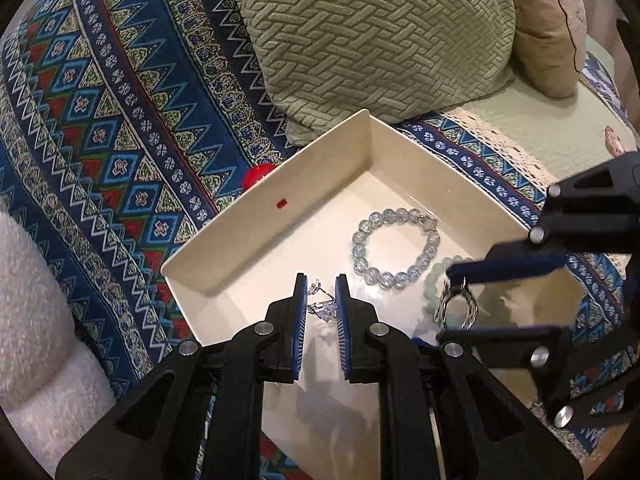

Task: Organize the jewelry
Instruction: 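Release the earring into the tray with the left tool while the right tool releases the ring there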

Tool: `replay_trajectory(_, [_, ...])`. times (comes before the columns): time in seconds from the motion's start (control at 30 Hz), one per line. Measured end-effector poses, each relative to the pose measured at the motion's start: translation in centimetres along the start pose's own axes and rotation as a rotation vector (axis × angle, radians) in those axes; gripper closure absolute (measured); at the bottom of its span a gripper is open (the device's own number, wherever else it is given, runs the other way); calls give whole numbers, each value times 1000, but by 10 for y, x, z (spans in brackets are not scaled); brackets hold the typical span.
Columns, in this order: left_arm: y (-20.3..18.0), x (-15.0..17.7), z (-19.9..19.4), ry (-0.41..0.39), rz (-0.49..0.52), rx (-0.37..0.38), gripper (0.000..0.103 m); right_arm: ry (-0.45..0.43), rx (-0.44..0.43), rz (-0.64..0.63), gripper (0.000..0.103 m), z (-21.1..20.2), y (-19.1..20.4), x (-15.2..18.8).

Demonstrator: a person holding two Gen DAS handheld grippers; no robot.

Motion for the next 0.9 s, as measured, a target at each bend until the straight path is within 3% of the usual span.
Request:
replay_trajectory(0.07, [1, -1, 2, 5, 3, -6, 87, 2, -2, 2, 75, 3, 1, 0])
replay_trajectory(0.13, [3, -2, 2, 16, 5, -16, 75, 6, -6, 1, 71, 5, 0, -1])
replay_trajectory(0.2, [4, -3, -3, 5, 12, -30, 52, 4, -9, 2, 69, 2, -1, -2])
replay_trajectory(0.27, [6, -4, -11, -11, 17, -44, 44, -6, -14, 3, 67, -7, -1, -2])
replay_trajectory(0.47, [7, 7, -63, -68, -42, -35, 44, -83, -17, 41, 67, -68, -6, 6])
replay_trajectory(0.67, [-39, 45, -121, -107, 19, 10, 44, -64, -7, 23, 66, -108, 2, 60])
replay_trajectory(0.9, [-112, 93, -105, -64, 86, 85, 44, 5, -37, 83, 66, -93, 23, 130])
Point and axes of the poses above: each gripper's, at about its wrist camera, not at the fingertips, and z roughly the way its jaws point, y to its left, x to its underside, the point moved 10 cm from there along z, roughly the way its jaws point, and after that the axes turned 8 degrees about z, right-handed, at the moved point
